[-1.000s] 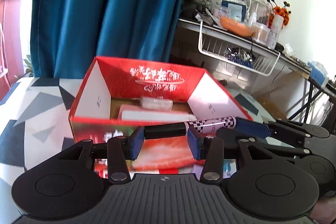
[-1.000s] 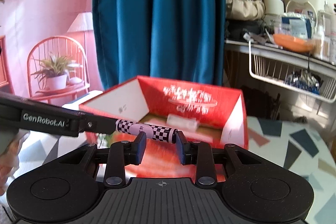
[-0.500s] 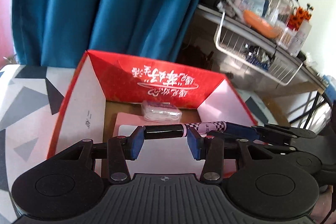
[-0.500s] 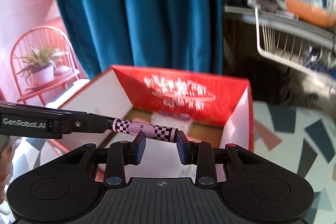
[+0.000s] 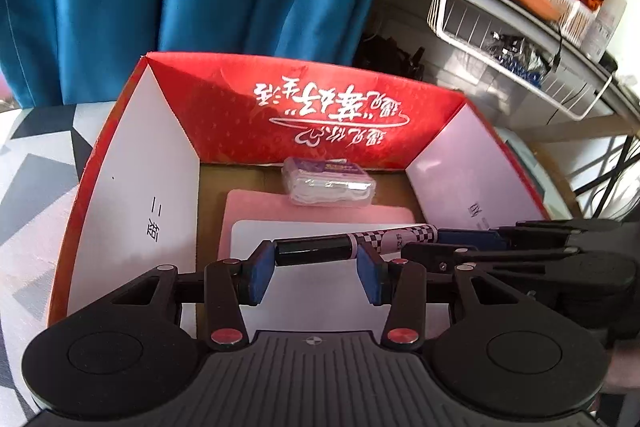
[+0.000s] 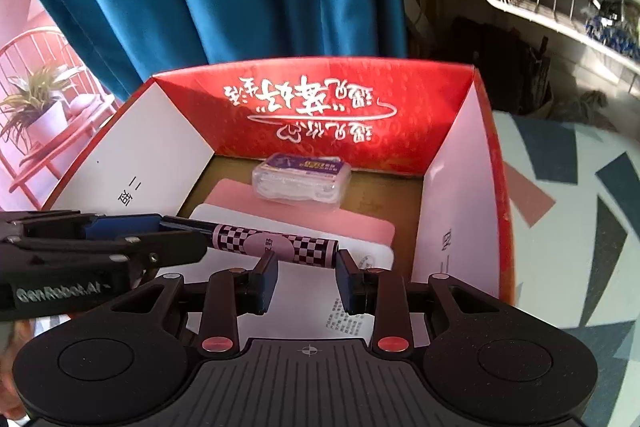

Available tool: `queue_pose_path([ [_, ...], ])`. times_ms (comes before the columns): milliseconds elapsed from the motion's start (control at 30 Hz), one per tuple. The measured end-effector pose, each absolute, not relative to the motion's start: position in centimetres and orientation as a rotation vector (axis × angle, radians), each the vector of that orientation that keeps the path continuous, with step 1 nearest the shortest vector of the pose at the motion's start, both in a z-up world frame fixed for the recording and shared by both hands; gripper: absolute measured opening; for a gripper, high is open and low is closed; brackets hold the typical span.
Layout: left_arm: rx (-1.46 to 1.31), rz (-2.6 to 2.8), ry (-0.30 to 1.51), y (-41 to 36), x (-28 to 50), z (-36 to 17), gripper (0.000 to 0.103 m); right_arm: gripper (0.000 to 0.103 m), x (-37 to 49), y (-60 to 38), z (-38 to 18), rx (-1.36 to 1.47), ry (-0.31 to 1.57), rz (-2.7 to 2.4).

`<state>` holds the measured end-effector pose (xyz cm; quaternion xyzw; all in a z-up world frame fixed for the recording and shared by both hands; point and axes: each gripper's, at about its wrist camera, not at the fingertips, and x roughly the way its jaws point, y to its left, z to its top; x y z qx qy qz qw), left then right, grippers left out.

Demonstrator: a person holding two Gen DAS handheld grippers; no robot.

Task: Organize rigid objects
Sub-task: 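Lift the checkered pen and lower it into the box onto the white card, then open both grippers and withdraw from the box toward the dark red lipstick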

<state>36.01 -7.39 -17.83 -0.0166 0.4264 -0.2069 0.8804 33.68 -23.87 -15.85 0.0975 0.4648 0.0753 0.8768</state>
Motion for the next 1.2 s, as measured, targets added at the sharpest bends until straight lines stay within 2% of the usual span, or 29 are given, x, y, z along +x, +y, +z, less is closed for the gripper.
queue_pose_path([
  [233, -0.002, -0.418, 0.863, -7.6, 35.6, -17.5, 0.047, 0.029, 34.1, -24.1, -15.9, 0.19, 0.986, 0.137],
  [500, 0.054, -0.404, 0.798, -7.1, 33.6, -15.6, 0.048, 0.036, 31.7, -24.5, -14.0, 0.159, 0.92, 0.157],
  [600, 0.077, -0.401, 0.77, -6.9, 32.6, -14.8, 0.053, 0.045, 30.5, -24.6, -13.3, 0.141, 0.888, 0.157],
  [667, 0.083, -0.401, 0.751, -6.7, 31.9, -14.4, 0.061, 0.054, 29.7, -24.7, -12.8, 0.136, 0.869, 0.151],
  [800, 0.098, -0.392, 0.709, -6.4, 30.3, -13.5, 0.07, 0.066, 28.2, -25.1, -11.8, 0.154, 0.822, 0.151],
  [967, 0.113, -0.375, 0.66, -6.0, 28.1, -12.7, 0.094, 0.098, 26.2, -25.1, -10.7, 0.161, 0.744, 0.156],
  [1067, 0.136, -0.355, 0.638, -5.8, 26.9, -12.3, 0.102, 0.102, 25.1, -25.1, -10.0, 0.165, 0.709, 0.159],
  [1200, 0.132, -0.341, 0.621, -5.4, 25.6, -11.8, 0.103, 0.103, 23.4, -25.2, -9.6, 0.192, 0.694, 0.153],
])
